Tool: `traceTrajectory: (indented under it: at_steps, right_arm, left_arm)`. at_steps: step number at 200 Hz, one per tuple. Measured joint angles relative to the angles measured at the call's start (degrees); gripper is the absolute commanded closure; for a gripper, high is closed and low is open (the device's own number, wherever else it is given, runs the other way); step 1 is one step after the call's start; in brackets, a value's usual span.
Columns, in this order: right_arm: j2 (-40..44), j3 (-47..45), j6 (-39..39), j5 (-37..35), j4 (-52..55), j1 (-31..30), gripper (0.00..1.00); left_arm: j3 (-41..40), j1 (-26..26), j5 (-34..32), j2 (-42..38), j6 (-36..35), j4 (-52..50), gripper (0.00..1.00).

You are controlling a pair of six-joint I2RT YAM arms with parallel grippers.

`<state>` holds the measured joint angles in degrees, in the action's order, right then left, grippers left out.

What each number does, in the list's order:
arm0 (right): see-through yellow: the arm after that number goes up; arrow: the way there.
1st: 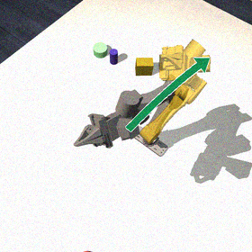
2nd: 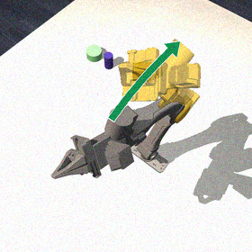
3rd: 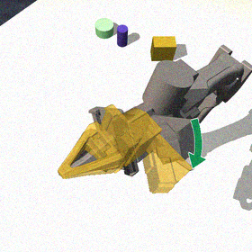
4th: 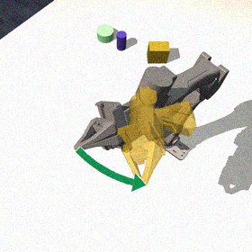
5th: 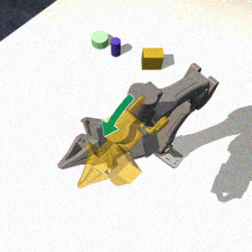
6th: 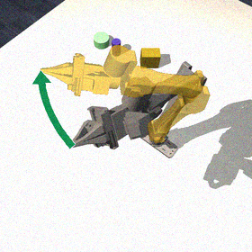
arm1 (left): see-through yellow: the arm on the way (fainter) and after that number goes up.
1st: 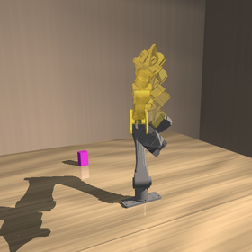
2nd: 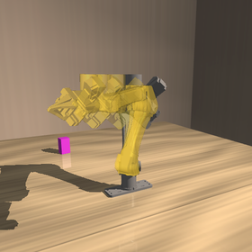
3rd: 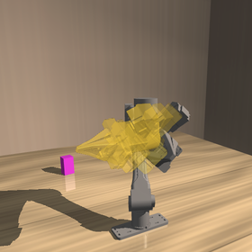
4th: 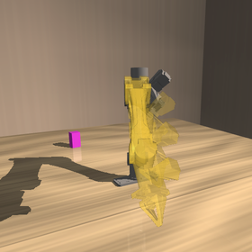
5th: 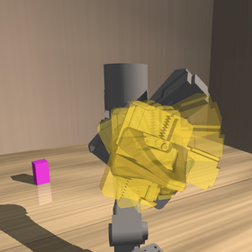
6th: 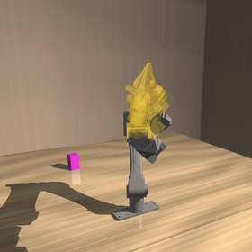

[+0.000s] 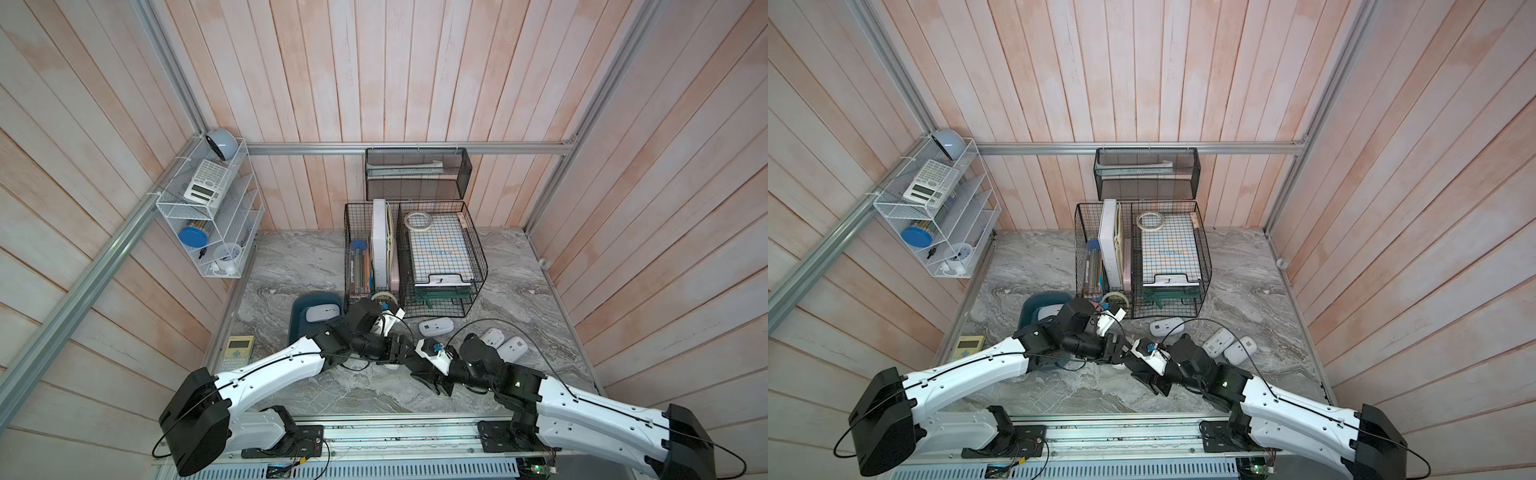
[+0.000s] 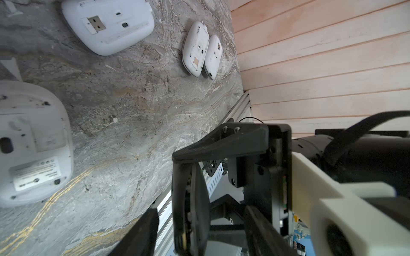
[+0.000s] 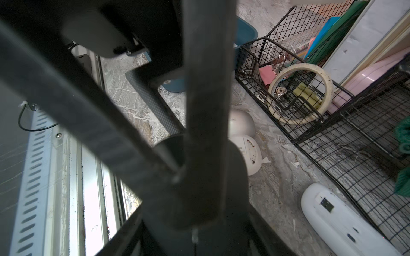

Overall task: Put the mouse in the storage box
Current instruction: Pick up the mouse from the center of the board, then place the mouse in the storage box.

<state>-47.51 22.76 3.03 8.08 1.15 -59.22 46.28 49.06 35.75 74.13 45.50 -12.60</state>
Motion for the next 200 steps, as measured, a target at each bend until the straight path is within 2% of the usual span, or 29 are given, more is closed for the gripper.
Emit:
traceTrajectory:
  at_steps: [26,68,87,97,99,120,140,174,200]
  right_arm:
    - [0.0,0.0,0.0,0.0,0.0,0.0,0.41]
    - [-0.1,0.0,0.2,-0.1,0.1,0.0,0.38]
    - [-0.2,0.0,0.2,-0.2,0.0,0.0,0.25]
    - [-0.3,0.0,-0.1,-0.2,-0.2,0.0,0.12]
    - [-0.3,0.0,0.4,-0.2,-0.2,0.0,0.05]
    - [-0.2,0.0,-0.4,-0.7,-1.1,0.0,0.03]
    - [1.0,0.0,-0.5,-1.6,-1.5,0.0,0.02]
    - [4.4,-0.8,-1.3,-3.5,-3.8,0.0,0.02]
    - [4.7,-1.4,-1.4,-4.2,-4.9,0.0,0.03]
  left_arm:
    - [0.0,1.0,0.1,3.4,1.0,2.8,0.51]
    - [-0.1,1.6,0.1,5.5,3.0,4.5,0.77]
    - [-0.1,1.6,0.0,5.5,3.4,4.5,0.83]
    - [-0.1,1.6,0.0,5.2,3.3,4.4,0.87]
    - [-0.1,1.6,0.0,5.1,3.3,4.4,0.87]
    - [-0.5,0.0,0.2,2.9,2.9,3.6,0.90]
    - [-1.4,-6.9,0.6,-2.7,1.9,-0.1,0.91]
    - [-2.3,-28.8,0.4,-16.3,-1.9,-11.7,0.91]
    - [-0.9,-39.6,-1.4,-19.6,-6.4,-22.5,0.91]
